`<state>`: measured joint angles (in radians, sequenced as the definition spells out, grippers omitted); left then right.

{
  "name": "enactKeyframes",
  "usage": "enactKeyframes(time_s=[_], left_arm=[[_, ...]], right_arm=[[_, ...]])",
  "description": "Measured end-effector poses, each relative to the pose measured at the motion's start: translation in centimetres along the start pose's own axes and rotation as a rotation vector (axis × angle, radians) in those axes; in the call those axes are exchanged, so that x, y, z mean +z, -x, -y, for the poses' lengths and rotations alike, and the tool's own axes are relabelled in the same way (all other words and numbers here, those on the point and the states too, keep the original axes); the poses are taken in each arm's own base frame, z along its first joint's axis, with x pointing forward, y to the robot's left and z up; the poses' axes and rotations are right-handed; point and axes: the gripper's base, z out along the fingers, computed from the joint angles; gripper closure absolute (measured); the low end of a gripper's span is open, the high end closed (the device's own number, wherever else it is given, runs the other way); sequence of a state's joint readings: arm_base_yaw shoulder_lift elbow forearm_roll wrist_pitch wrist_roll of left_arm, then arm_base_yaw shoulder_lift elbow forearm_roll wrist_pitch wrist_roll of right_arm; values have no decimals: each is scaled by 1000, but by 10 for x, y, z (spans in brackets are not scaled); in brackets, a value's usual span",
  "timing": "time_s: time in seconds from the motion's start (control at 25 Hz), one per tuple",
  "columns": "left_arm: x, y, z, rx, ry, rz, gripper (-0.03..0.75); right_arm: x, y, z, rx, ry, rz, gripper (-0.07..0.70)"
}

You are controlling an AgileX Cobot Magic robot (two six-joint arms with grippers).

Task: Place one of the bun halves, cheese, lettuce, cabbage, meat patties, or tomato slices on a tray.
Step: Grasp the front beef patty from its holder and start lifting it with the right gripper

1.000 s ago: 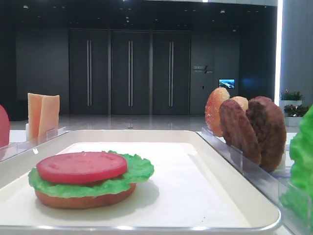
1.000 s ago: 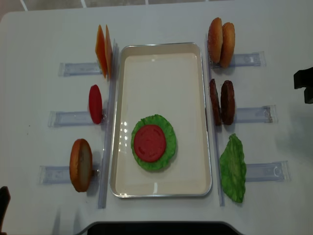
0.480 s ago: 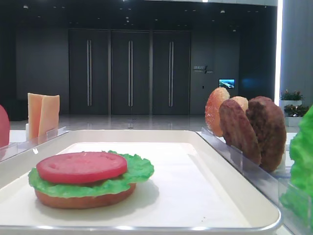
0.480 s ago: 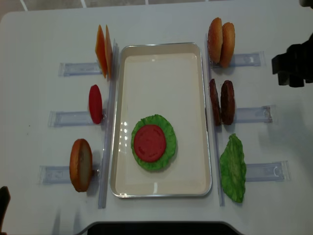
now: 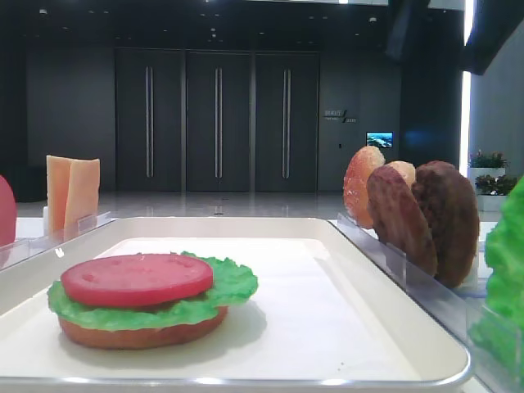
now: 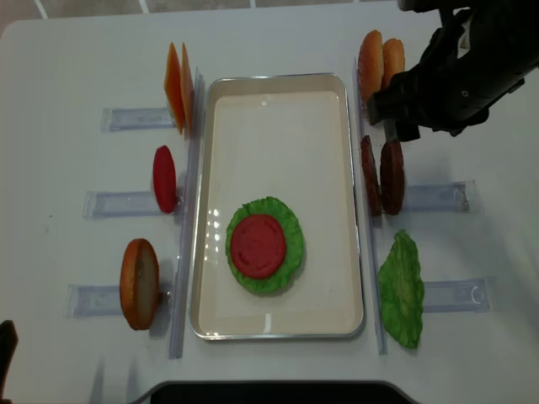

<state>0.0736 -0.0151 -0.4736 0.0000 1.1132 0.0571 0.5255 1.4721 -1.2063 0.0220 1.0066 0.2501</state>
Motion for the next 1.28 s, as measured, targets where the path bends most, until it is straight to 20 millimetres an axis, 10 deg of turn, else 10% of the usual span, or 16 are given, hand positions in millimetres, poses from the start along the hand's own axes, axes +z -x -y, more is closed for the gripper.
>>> enactKeyframes(time_s=[1.28], left_arm=[[0, 0, 0, 0, 0, 0, 307]], right_arm=[[61, 14, -18, 81, 42, -101, 176]])
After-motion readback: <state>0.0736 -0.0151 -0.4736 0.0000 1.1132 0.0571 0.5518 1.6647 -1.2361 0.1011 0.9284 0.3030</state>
